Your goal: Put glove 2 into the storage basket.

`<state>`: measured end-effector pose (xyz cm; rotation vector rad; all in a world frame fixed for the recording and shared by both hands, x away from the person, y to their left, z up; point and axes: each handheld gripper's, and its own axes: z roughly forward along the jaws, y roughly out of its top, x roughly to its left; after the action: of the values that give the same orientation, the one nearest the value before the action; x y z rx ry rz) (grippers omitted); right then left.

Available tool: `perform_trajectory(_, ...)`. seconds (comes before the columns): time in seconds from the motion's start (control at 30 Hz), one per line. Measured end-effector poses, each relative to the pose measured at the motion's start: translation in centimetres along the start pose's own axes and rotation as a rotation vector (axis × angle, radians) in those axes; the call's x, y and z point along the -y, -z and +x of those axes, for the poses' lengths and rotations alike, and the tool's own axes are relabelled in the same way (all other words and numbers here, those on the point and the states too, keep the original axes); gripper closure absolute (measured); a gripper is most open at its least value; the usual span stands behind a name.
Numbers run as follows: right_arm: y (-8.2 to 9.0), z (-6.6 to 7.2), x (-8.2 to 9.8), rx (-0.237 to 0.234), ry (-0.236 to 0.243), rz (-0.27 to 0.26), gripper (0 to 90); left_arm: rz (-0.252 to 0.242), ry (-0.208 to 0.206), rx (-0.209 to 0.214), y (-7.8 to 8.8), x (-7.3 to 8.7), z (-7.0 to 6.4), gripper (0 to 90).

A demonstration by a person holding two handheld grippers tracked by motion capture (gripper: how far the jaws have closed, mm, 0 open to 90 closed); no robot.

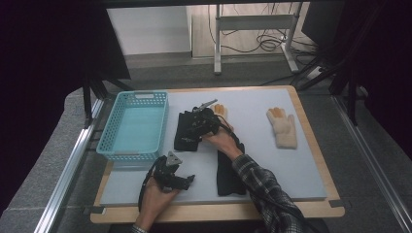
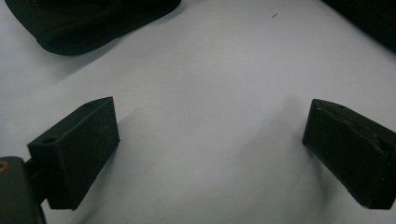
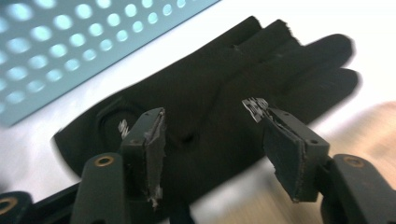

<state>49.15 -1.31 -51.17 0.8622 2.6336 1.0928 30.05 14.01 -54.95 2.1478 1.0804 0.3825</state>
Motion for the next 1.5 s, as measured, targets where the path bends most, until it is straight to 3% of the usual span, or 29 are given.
perform_trajectory(0.13,-2.3,0.4,-0.6,0.045,-0.001,0.041,35.8,0.000,0.000,0.000,0.0,0.0,0.0,3.9)
perform_trajectory(0.2,-2.7,0.3,-0.6,0.042,-0.019,0.057,38.3,0.000,-0.001,0.000,0.0,0.0,0.0,3.9)
perform_trajectory(0.37,-2.4,0.6,-0.5,0.021,-0.033,0.073,69.2,0.001,-0.002,-0.001,0.0,0.0,0.0,3.8)
perform_trajectory(0.53,-2.2,0.2,-0.1,-0.017,-0.060,0.063,84.6,0.001,-0.001,-0.001,0.0,0.0,0.0,3.9)
perform_trajectory(0.73,-1.9,0.9,-0.4,0.024,-0.021,0.064,87.0,0.001,-0.002,-0.001,0.0,0.0,0.0,3.8)
perform_trajectory(0.93,-0.3,1.1,-0.7,0.009,-0.013,0.024,87.0,0.001,-0.002,-0.001,0.0,0.0,0.0,3.8)
perform_trajectory(1.27,3.4,2.4,-2.2,-0.013,0.000,-0.039,86.9,0.001,-0.002,-0.001,0.0,0.0,0.0,3.9)
perform_trajectory(1.5,6.5,2.5,-2.1,-0.028,0.000,-0.067,86.9,0.001,-0.003,-0.001,0.0,0.0,0.0,3.9)
